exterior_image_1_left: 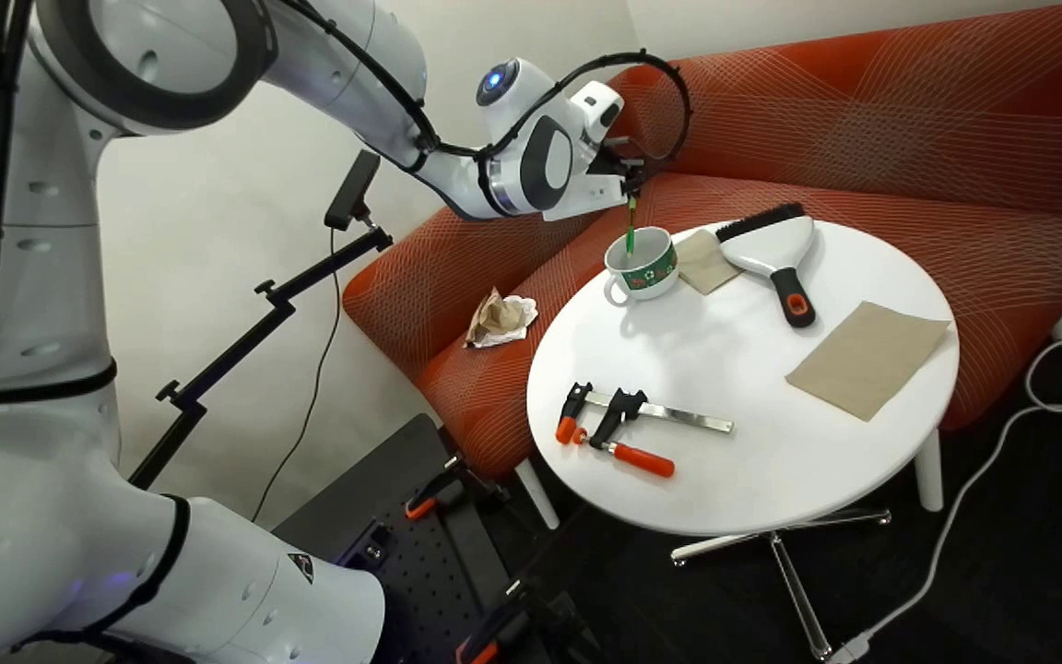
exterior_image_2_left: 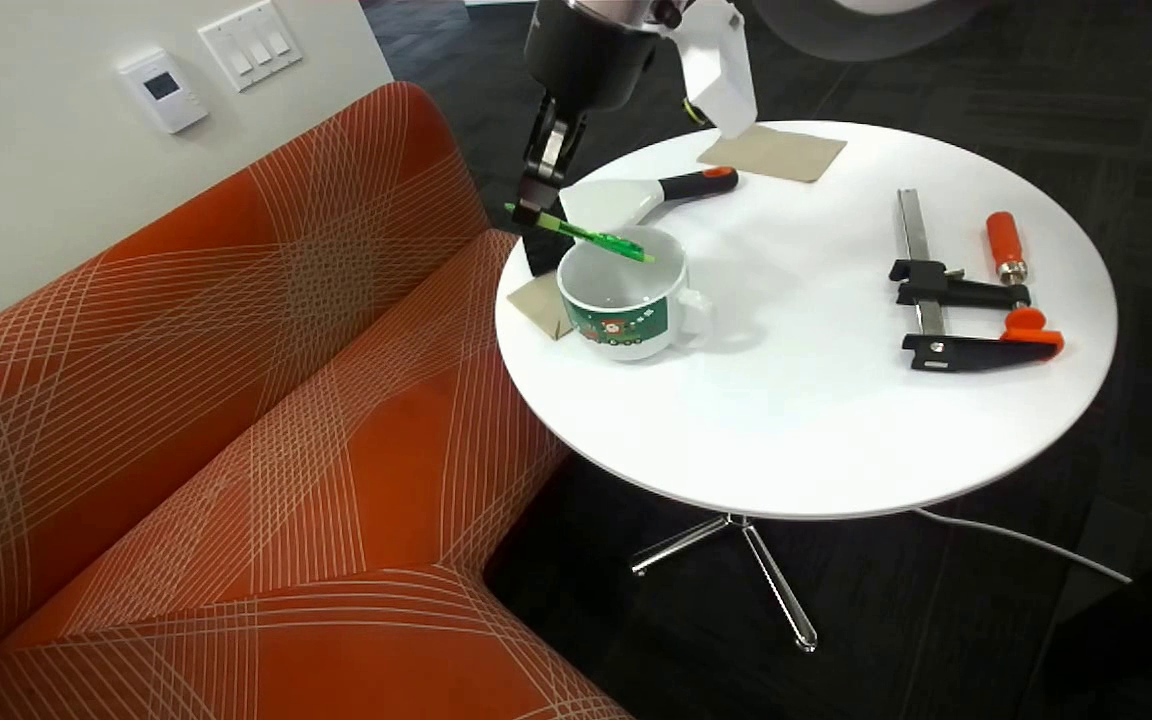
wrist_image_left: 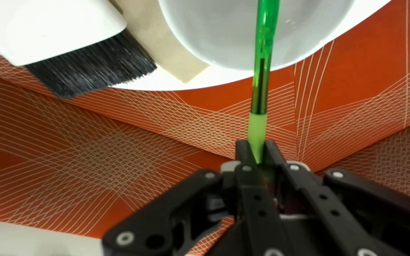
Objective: Pick up the pen and place it in the cup
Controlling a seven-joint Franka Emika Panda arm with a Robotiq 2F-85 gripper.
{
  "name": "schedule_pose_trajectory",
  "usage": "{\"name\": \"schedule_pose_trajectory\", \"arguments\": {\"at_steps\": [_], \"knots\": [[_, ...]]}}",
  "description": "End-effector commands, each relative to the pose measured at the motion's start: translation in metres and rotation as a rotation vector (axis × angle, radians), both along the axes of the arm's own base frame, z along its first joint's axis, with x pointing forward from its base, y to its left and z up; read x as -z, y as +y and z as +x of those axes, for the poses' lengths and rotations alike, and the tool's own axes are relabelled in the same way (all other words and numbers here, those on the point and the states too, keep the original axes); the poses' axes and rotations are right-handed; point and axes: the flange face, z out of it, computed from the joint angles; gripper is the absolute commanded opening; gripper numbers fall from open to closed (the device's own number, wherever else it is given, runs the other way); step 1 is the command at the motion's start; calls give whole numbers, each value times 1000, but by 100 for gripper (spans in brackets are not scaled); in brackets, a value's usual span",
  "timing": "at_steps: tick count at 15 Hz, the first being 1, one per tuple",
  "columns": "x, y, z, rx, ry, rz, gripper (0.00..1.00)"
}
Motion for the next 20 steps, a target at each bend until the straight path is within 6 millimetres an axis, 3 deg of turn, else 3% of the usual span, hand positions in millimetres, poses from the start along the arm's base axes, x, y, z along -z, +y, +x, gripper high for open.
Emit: {"name": "schedule_pose_trajectory", "arguments": {"at_steps": [1,5,6,7,11,15,20], "knots": [[3,-3,-3,-13,-28,-3,3],[6,-8,-7,-9,-29,-17,3],[6,-10,-8,-5,-33,-21,37],[5,-11,-8,-7,-35,-20,38],[-1,-14,-13,-2,-62,-14,66],[-31,-15,-21,6,-132,8,97],[-71,-8,-36,-18,-177,12,100]]}}
